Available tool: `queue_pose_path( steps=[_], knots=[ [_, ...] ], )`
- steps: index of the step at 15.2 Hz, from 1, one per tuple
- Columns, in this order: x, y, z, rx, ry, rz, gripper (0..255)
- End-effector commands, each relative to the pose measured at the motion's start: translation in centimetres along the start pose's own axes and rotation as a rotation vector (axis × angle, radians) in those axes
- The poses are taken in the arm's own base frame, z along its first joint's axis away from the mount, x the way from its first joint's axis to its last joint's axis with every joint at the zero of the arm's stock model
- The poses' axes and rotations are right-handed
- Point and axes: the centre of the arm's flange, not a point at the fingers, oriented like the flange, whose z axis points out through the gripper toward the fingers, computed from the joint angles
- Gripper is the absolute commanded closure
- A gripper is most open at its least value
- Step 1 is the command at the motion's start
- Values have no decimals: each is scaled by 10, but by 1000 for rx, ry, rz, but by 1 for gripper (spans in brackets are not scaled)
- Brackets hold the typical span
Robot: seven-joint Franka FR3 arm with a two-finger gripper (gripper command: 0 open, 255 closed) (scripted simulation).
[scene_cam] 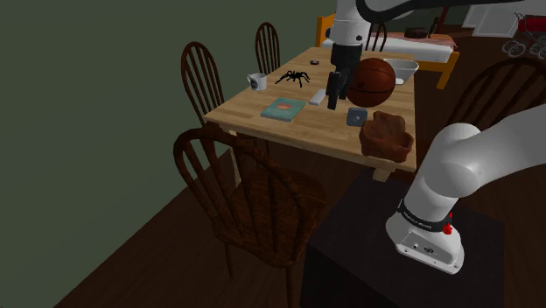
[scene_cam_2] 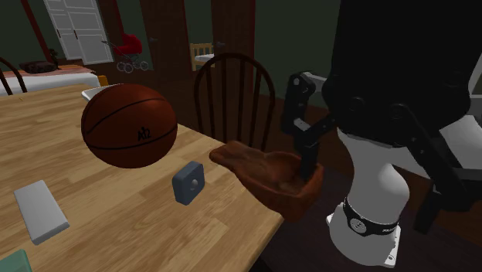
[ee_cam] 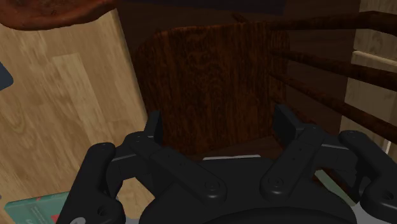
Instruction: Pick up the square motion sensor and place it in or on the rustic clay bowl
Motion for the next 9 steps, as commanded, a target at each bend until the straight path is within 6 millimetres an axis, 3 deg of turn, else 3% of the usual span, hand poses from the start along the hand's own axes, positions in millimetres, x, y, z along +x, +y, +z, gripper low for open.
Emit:
queue_pose_path(
  steps=[1, 9],
  knots=[
    [0, 0, 0, 0, 0, 0, 0],
    [-4, 98, 38, -3, 0, -11, 0]
  ],
)
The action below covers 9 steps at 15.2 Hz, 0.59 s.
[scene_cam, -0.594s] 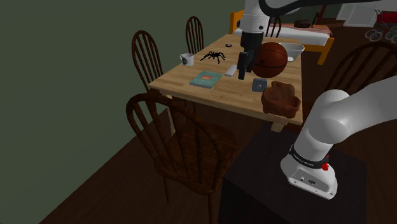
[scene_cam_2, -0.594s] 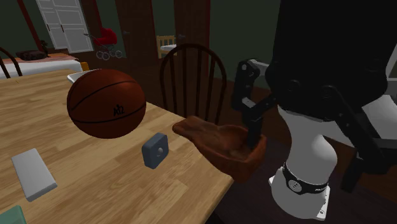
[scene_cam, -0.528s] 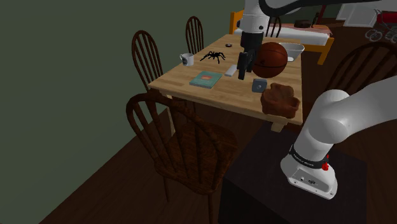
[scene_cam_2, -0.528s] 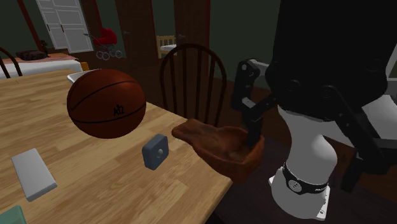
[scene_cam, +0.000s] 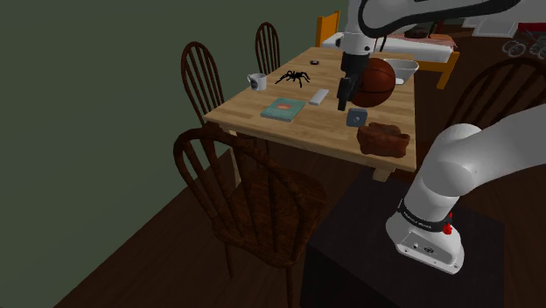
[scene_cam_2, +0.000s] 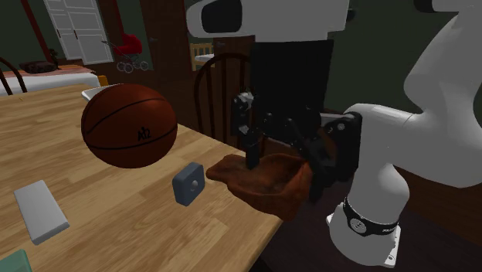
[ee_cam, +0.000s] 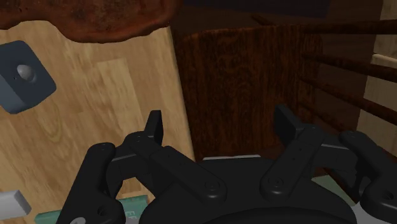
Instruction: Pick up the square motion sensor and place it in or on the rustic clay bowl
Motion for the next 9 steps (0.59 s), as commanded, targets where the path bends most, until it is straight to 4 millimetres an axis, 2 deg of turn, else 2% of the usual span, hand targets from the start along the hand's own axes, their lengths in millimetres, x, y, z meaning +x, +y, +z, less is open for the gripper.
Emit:
queue_pose_path(
  steps=[1, 9],
  knots=[
    [1, 27, 10, -2, 0, -5, 0],
    [-2, 125, 47, -4, 0, -16, 0]
  ],
)
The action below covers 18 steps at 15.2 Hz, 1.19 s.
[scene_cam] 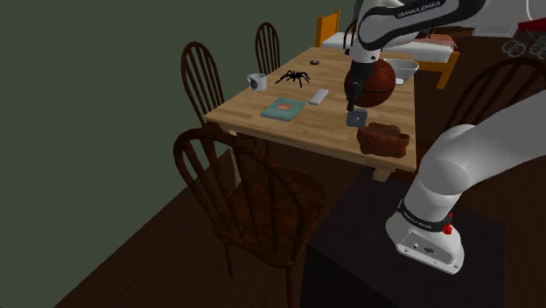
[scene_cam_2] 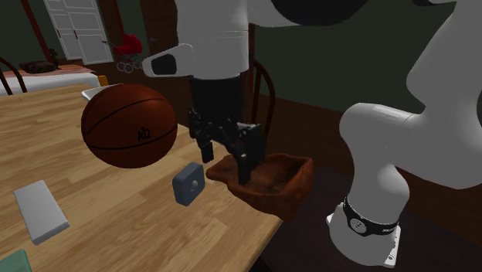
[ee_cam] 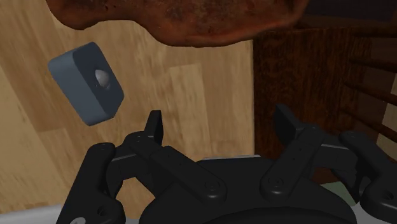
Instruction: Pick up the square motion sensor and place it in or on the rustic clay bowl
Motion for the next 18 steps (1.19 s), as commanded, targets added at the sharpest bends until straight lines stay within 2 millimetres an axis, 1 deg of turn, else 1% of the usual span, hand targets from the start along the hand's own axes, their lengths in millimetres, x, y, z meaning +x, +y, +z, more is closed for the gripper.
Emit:
queue_pose_path(
  steps=[1, 10, 18],
  knots=[
    [0, 24, 10, -2, 0, -4, 0],
    [-4, 134, 52, -5, 1, -16, 0],
    [-4, 134, 92, -5, 1, -16, 0]
  ],
)
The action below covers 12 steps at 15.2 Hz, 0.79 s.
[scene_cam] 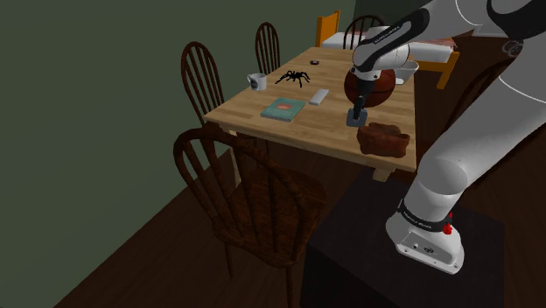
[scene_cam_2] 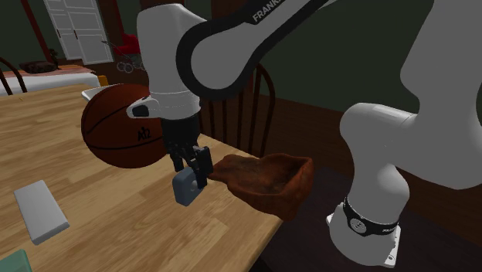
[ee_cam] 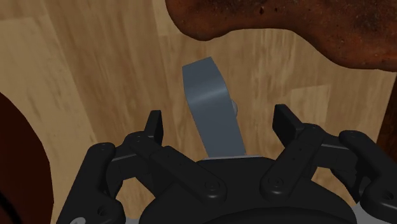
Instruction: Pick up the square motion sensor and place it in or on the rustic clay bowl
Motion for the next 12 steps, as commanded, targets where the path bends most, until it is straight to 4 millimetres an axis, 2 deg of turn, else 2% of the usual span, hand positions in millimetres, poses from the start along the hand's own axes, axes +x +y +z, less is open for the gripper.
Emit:
queue_pose_path(
  steps=[1, 8, 9, 12],
  knots=[
    [0, 1, 4, 0, 0, 0, 0],
    [0, 1, 4, 0, 0, 0, 0],
    [0, 1, 4, 0, 0, 0, 255],
    [0, 1, 4, 0, 0, 0, 255]
  ],
)
